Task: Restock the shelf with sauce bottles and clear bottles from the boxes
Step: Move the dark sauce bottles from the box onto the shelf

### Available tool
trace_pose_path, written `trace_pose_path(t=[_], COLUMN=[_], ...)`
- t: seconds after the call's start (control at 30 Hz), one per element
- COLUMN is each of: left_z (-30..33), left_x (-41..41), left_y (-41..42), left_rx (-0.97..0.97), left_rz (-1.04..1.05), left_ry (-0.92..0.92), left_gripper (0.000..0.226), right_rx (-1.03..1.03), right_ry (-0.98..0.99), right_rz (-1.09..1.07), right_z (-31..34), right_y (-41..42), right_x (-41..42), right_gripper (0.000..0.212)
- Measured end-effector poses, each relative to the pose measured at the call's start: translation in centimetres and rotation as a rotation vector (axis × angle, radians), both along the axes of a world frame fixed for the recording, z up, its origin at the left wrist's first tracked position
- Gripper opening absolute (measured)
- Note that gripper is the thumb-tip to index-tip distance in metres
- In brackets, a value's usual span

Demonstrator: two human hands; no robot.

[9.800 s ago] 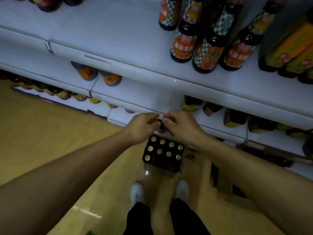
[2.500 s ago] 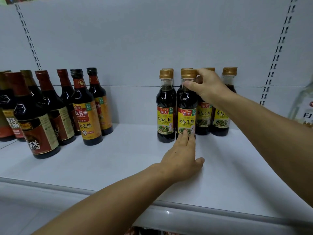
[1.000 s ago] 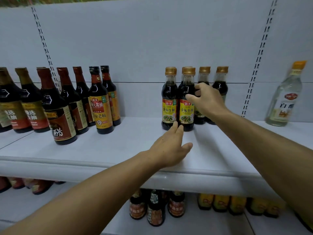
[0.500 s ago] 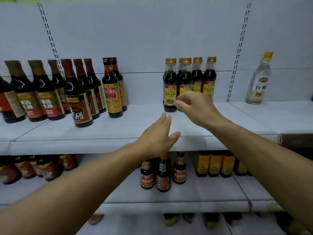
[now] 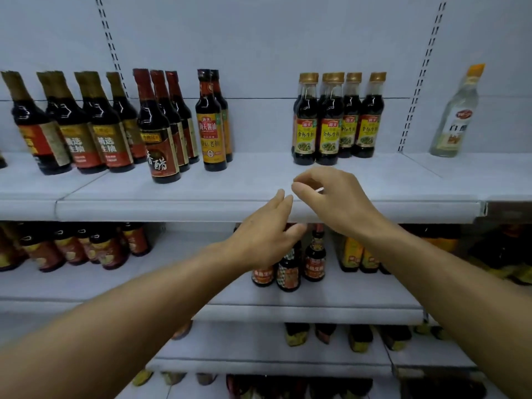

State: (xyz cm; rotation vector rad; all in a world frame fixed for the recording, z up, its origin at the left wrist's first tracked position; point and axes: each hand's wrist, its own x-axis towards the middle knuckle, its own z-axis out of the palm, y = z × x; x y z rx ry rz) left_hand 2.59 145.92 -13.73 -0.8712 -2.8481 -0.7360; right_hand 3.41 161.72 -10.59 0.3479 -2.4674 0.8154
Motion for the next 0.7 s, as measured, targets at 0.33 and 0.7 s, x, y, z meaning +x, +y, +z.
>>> trace_pose_path(t=[0.33,0.7], left_z=[-3.5,-14.7], left_x=[2.7,4.8], left_y=[-0.6,-2.1], left_rx=[0.18,0.202], left_rz=[-0.098,0.033], left_ry=[0.079,-0.162], left_gripper=[0.054,0.046], right_rx=[-0.053,0.028], right_ry=[-0.076,-0.293], right_rz=[0.112,0.227], right_z=[-4.0,-15.6], right_y=[-0.7,-1.9], right_x=[1.4,2.6], right_gripper=[0.019,0.02])
